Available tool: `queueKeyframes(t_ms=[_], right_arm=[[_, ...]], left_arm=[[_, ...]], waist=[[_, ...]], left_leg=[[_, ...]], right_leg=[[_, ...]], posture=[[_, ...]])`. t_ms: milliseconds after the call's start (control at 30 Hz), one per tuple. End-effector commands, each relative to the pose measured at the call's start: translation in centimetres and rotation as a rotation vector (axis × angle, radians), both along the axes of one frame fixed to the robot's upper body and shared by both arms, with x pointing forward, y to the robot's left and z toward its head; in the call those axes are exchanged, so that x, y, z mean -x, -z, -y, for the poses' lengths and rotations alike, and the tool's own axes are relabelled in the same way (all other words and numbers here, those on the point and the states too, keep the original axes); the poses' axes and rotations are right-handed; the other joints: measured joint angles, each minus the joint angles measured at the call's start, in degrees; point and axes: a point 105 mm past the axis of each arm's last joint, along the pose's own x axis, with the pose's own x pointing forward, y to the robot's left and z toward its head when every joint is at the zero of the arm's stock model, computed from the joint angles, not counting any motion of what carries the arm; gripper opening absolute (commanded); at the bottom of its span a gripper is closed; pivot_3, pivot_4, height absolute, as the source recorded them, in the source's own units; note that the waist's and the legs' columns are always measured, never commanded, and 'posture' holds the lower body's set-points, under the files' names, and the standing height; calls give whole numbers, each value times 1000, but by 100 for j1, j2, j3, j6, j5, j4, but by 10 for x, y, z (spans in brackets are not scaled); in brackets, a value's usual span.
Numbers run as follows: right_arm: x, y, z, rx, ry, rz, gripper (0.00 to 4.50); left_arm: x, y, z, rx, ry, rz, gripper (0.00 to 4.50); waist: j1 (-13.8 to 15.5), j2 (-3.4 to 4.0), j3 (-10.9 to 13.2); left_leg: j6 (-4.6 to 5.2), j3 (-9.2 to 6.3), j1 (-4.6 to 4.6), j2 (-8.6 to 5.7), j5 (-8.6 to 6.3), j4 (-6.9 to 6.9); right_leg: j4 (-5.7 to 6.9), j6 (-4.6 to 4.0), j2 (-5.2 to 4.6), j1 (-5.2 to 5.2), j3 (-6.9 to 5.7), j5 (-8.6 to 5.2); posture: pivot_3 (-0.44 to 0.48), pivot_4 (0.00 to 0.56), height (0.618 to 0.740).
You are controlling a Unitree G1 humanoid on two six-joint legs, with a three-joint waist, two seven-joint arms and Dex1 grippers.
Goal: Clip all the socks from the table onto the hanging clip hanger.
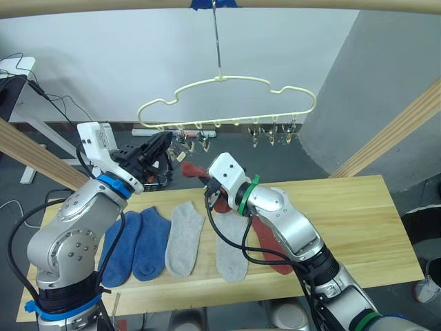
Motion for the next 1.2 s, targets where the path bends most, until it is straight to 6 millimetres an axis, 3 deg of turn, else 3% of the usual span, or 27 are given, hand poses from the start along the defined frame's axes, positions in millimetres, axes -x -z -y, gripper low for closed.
queueKeyframes(t_ms=[33,1067,1200], right_arm=[[4,-9,-6,-35,-16,32,22],[-3,-30,-21,-119,5,78,22],[-3,-30,-23,-119,-1,75,0]], left_arm=[[8,-15,4,-1,22,59,0],[8,-9,8,15,25,42,0],[7,-6,4,-11,7,33,1174]], waist=[[2,0,0],[10,0,0],[9,0,0]], left_leg=[[0,0,0,0,0,0],[0,0,0,1,0,0],[0,0,0,1,0,0]], right_leg=[[0,0,0,0,0,0],[0,0,-4,-1,0,0],[0,0,-12,-1,0,0]], posture=[[-135,344,740],[-138,337,740],[-138,337,740]])
